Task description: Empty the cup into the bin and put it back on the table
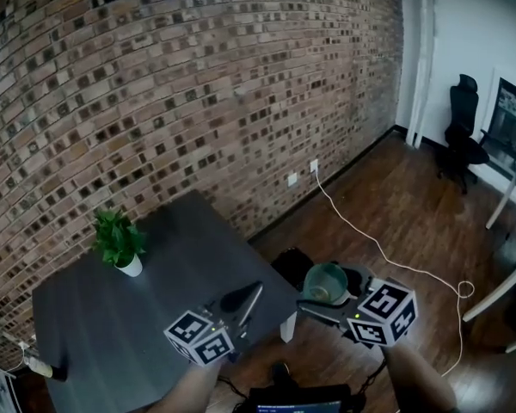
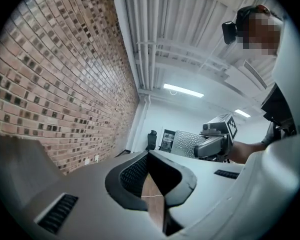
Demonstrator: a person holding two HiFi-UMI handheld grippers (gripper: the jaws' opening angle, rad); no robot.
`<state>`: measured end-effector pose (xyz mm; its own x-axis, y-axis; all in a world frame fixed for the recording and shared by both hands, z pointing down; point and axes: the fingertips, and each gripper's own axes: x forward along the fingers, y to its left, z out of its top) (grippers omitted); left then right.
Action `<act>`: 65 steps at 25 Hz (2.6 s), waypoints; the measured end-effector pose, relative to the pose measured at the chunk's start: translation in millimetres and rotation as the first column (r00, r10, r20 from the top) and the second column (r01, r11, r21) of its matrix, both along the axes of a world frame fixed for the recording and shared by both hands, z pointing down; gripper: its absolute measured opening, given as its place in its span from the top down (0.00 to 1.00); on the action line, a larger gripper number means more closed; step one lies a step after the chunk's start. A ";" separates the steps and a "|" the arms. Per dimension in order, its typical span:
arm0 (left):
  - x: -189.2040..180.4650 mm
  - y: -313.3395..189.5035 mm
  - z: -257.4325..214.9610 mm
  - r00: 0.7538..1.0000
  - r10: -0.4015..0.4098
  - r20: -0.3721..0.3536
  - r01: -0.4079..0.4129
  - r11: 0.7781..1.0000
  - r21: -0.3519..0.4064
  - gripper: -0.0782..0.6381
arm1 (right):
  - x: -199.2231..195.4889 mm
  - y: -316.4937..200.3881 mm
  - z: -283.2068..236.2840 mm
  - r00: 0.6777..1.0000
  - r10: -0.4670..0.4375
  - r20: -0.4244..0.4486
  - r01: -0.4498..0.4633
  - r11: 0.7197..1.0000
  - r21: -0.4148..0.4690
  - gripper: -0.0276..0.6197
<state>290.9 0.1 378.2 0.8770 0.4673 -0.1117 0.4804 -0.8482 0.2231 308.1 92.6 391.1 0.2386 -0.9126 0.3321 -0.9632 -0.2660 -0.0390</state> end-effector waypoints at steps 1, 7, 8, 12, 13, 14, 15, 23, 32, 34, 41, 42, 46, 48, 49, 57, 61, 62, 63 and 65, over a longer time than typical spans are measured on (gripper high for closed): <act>10.4 0.3 0.3 1.000 0.006 -0.003 -0.006 1.000 0.000 0.90 | 9.6 0.4 1.2 1.000 0.005 -0.001 -0.005 1.000 -0.002 0.34; 69.6 -8.8 -5.1 1.000 0.024 -0.008 -0.024 1.000 0.006 0.90 | 68.2 -8.5 -1.3 1.000 0.025 0.003 -0.025 1.000 -0.005 0.34; 78.7 -12.2 -6.8 1.000 0.025 -0.009 -0.025 1.000 0.006 0.90 | 77.6 -11.5 -2.3 1.000 0.025 0.005 -0.025 1.000 -0.005 0.34; 112.0 -27.5 -12.5 1.000 0.027 -0.016 -0.026 1.000 0.012 0.90 | 111.0 -25.0 -4.4 1.000 0.027 0.008 -0.027 1.000 -0.002 0.34; 119.3 -31.1 -12.9 1.000 0.026 -0.017 -0.026 1.000 0.009 0.90 | 118.4 -27.8 -4.4 1.000 0.027 0.007 -0.027 1.000 -0.003 0.34; 125.8 -34.1 -12.6 1.000 0.026 -0.017 -0.026 1.000 0.006 0.90 | 125.5 -30.5 -4.5 1.000 0.028 0.008 -0.028 1.000 -0.004 0.34; 131.6 -36.4 -11.7 1.000 0.027 -0.015 -0.027 1.000 0.005 0.90 | 132.4 -33.2 -4.7 1.000 0.028 0.009 -0.028 1.000 -0.003 0.34; 170.3 -52.2 -5.3 1.000 0.004 0.003 -0.004 1.000 -0.008 0.90 | 177.4 -50.4 0.5 1.000 0.003 0.029 -0.002 1.000 -0.030 0.34; 221.2 -67.1 -6.1 0.997 -0.075 -0.001 0.075 0.996 0.052 0.90 | 234.9 -66.7 17.8 0.994 -0.086 0.066 0.090 0.995 -0.052 0.34; 235.2 -73.1 -5.3 0.994 -0.106 0.007 0.105 0.993 0.057 0.90 | 250.5 -72.2 17.7 0.991 -0.115 0.067 0.119 0.991 -0.057 0.34; 285.9 -84.1 -7.6 0.983 -0.183 0.028 0.180 0.980 0.080 0.90 | 313.2 -84.5 1.1 0.984 -0.170 0.062 0.173 0.984 -0.049 0.34; 293.0 -85.2 -8.5 0.981 -0.192 0.028 0.189 0.979 0.079 0.90 | 322.5 -85.7 0.7 0.983 -0.174 0.062 0.178 0.983 -0.053 0.34; 317.4 -89.2 -8.3 0.975 -0.223 0.026 0.220 0.973 0.073 0.90 | 355.7 -87.7 6.7 0.980 -0.184 0.077 0.190 0.979 -0.072 0.34; 326.5 -89.6 -4.6 0.972 -0.235 0.029 0.232 0.970 0.078 0.90 | 370.4 -87.6 12.0 0.979 -0.189 0.076 0.195 0.977 -0.081 0.34; 330.8 -89.7 -2.6 0.970 -0.242 0.032 0.238 0.968 0.081 0.90 | 377.6 -87.5 14.5 0.979 -0.191 0.072 0.197 0.976 -0.089 0.34; 355.6 -86.4 -0.2 0.957 -0.287 0.050 0.282 0.955 0.088 0.90 | 422.1 -93.7 30.2 0.973 -0.232 0.018 0.231 0.957 -0.177 0.34; 355.0 -90.6 2.2 0.957 -0.286 0.056 0.282 0.957 0.075 0.90 | 433.2 -103.8 38.5 0.971 -0.240 -0.017 0.230 0.945 -0.232 0.34; 355.3 -92.9 2.5 0.957 -0.284 0.058 0.280 0.957 0.074 0.90 | 436.6 -106.5 38.9 0.971 -0.238 -0.022 0.226 0.944 -0.242 0.34; 355.4 -95.6 2.5 0.957 -0.282 0.060 0.278 0.958 0.073 0.90 | 440.0 -108.8 38.5 0.972 -0.232 -0.025 0.219 0.944 -0.247 0.34; 354.2 -100.5 2.9 0.958 -0.281 0.063 0.276 0.958 0.071 0.90 | 445.6 -112.2 38.2 0.975 -0.221 -0.028 0.206 0.943 -0.261 0.34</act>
<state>645.1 -100.4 381.1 0.9780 0.2074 -0.0231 0.2079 -0.9591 0.1923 753.7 -19.6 429.4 0.0727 -0.8306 0.5520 -0.9971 -0.0480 0.0591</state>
